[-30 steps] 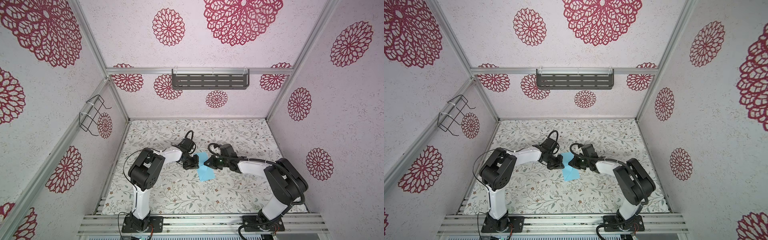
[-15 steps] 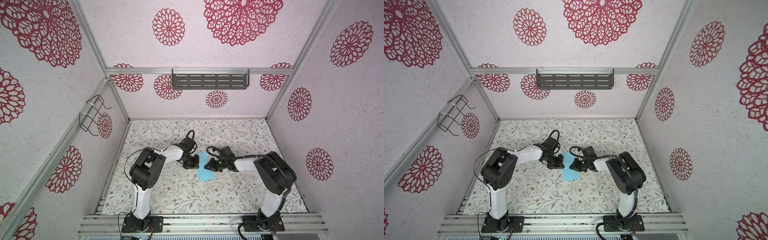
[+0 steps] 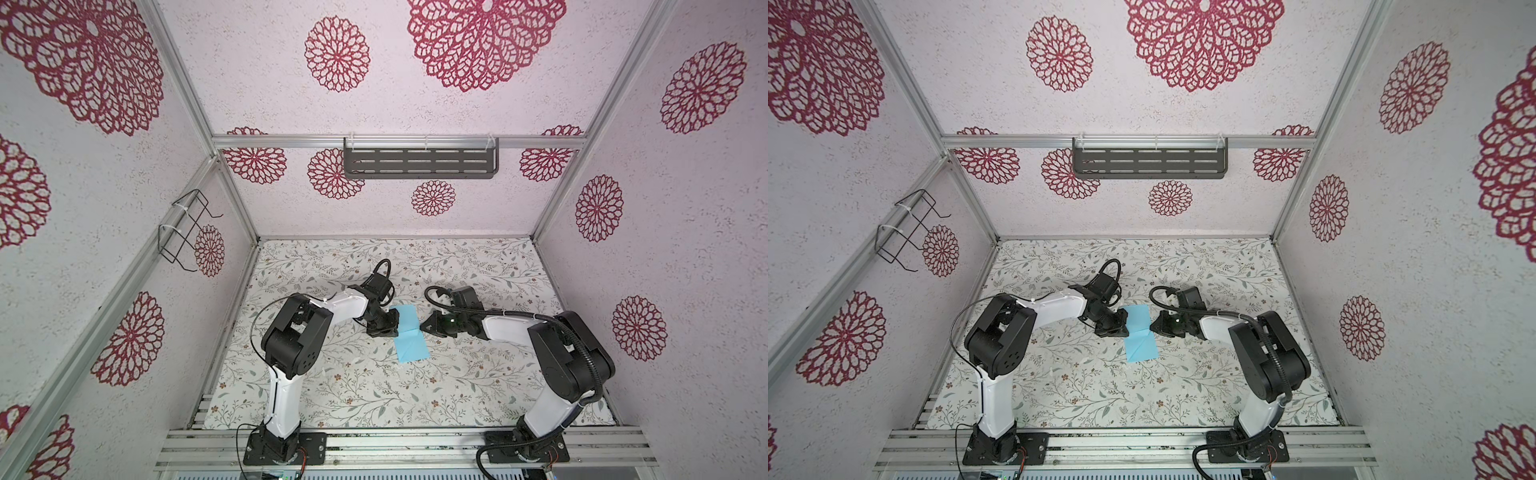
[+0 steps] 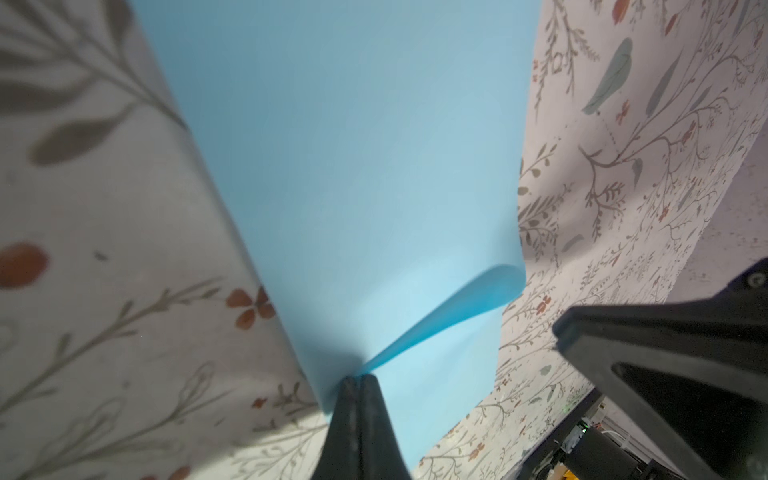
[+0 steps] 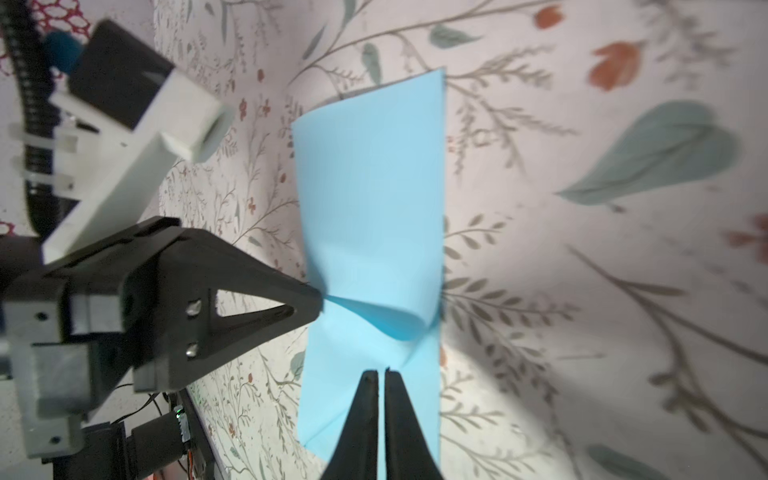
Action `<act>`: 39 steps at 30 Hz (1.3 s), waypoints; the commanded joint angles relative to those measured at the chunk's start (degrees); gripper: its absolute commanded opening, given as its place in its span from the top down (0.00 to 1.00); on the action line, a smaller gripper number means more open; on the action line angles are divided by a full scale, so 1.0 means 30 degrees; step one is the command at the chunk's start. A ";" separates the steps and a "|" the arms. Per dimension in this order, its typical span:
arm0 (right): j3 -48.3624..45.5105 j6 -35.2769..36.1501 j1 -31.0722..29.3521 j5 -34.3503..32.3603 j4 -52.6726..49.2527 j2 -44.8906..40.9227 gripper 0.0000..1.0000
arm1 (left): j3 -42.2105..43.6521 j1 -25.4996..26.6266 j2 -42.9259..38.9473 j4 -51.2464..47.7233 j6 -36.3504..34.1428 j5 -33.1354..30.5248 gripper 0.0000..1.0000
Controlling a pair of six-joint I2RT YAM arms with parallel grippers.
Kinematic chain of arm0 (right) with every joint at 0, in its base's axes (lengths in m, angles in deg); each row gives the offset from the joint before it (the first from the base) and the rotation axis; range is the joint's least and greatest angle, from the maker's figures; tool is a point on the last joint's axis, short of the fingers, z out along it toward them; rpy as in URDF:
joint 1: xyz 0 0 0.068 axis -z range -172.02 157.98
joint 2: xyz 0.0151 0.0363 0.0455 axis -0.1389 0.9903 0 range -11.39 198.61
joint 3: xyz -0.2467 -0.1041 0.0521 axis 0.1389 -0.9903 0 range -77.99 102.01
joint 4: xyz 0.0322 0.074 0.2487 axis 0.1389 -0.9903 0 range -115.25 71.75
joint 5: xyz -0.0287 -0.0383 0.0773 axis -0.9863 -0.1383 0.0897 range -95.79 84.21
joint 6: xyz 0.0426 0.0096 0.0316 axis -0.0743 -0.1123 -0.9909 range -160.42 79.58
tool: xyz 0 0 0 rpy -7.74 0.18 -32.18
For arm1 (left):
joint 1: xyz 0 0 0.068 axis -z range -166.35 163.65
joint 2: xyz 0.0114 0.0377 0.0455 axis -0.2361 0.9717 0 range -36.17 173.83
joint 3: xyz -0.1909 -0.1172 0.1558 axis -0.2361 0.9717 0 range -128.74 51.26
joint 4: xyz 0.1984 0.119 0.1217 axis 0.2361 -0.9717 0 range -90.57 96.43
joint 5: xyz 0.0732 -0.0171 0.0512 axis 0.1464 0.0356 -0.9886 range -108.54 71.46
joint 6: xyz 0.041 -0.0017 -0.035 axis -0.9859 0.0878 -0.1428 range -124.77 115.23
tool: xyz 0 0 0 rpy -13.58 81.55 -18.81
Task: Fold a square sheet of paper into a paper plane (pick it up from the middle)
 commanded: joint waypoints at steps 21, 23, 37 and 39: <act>-0.0015 -0.0086 0.1523 -0.1263 -0.0101 -0.0057 0.91 | 0.0210 0.0207 0.2421 -0.2018 -0.1414 -0.3023 1.00; -0.0100 0.0051 0.1344 -0.0431 0.0378 -0.0555 0.91 | 0.0093 0.0196 0.2444 -0.2104 -0.1510 -0.3040 1.00; 0.0656 -0.1415 -0.0308 0.1865 0.2302 0.2101 0.90 | -0.0566 0.0198 0.2657 -0.2452 -0.2215 -0.3132 1.00; 0.0430 -0.1471 -0.0290 0.1637 0.2123 0.2174 0.89 | -0.0611 0.0194 0.2660 -0.2495 -0.2278 -0.3191 1.00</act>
